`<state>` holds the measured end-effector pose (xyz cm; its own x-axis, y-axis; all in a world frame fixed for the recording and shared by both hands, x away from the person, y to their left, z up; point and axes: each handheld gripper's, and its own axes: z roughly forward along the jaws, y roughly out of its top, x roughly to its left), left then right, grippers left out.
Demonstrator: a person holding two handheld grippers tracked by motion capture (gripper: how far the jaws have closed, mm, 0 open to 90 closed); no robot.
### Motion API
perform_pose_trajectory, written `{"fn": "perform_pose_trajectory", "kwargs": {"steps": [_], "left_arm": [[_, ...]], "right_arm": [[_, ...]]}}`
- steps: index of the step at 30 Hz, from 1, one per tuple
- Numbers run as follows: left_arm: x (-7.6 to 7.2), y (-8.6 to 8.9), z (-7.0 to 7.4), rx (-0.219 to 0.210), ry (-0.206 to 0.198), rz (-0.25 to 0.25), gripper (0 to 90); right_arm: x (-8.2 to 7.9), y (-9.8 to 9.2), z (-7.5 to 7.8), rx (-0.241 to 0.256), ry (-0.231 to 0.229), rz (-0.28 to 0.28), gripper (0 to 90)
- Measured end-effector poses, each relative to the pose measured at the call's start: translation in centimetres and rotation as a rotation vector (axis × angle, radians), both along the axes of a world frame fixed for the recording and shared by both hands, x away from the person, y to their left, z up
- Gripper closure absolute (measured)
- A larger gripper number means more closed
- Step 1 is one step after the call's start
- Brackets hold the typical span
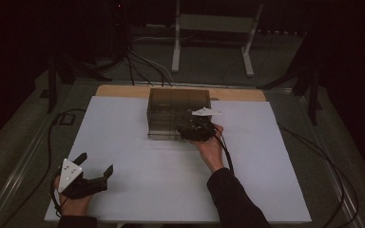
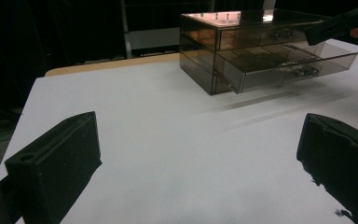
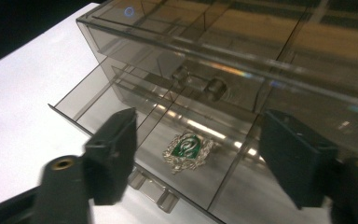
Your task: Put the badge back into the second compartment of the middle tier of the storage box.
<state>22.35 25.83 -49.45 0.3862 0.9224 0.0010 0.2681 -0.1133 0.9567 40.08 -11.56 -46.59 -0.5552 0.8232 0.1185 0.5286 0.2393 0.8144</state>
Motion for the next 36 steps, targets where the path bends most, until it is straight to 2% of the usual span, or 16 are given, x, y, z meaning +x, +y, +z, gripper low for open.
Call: {"fn": "perform_pose_trajectory", "kwargs": {"steps": [2, 3, 5, 7, 8, 9, 19, 22, 23, 27, 32, 36], "left_arm": [[0.0, 0.0, 0.0, -0.001, 0.000, 0.000, 0.3], [0.0, 0.0, 0.0, -0.001, 0.000, 0.001, 0.3], [0.0, 0.0, 0.0, -0.001, 0.000, 0.001, 0.3], [0.0, 0.0, 0.0, -0.001, 0.000, 0.000, 0.3], [0.0, 0.0, 0.0, -0.001, 0.000, 0.001, 0.3], [0.0, 0.0, 0.0, -0.004, -0.001, 0.002, 0.3], [-0.1, 0.1, 0.0, -0.001, 0.001, 0.012, 0.3], [0.0, 0.2, 0.0, -0.001, 0.005, 0.018, 0.3], [0.0, 0.2, 0.0, 0.000, 0.006, 0.018, 0.3], [-0.1, 0.2, 0.0, -0.003, 0.004, 0.022, 0.3], [-0.2, 0.2, 0.1, -0.001, 0.002, 0.024, 0.3], [-0.2, 0.3, 0.1, -0.004, 0.003, 0.025, 0.3]], "right_arm": [[-0.1, 0.0, 0.2, -0.017, -0.012, 0.002, 21.5], [-0.3, 0.0, 0.4, -0.042, -0.025, -0.008, 14.3], [-0.3, 0.0, 0.4, -0.047, -0.026, -0.010, 14.1], [-0.3, -0.2, 0.5, -0.057, -0.024, -0.012, 8.7], [-0.3, -0.2, 0.5, -0.057, -0.024, -0.012, 8.7], [-0.4, -0.4, 0.6, -0.081, -0.025, -0.025, 4.1], [-1.3, -1.6, 1.5, -0.174, -0.024, -0.029, 1.1], [-1.4, -1.8, 1.6, -0.177, -0.024, -0.025, 1.1], [-1.9, -2.5, 1.8, -0.187, -0.025, -0.016, 0.0], [-2.7, -3.2, 2.0, -0.185, -0.034, -0.019, 0.0], [-4.3, -4.7, 2.2, -0.145, -0.042, -0.025, 0.0], [-5.6, -5.8, 2.3, -0.127, -0.069, -0.030, 0.0]]}}
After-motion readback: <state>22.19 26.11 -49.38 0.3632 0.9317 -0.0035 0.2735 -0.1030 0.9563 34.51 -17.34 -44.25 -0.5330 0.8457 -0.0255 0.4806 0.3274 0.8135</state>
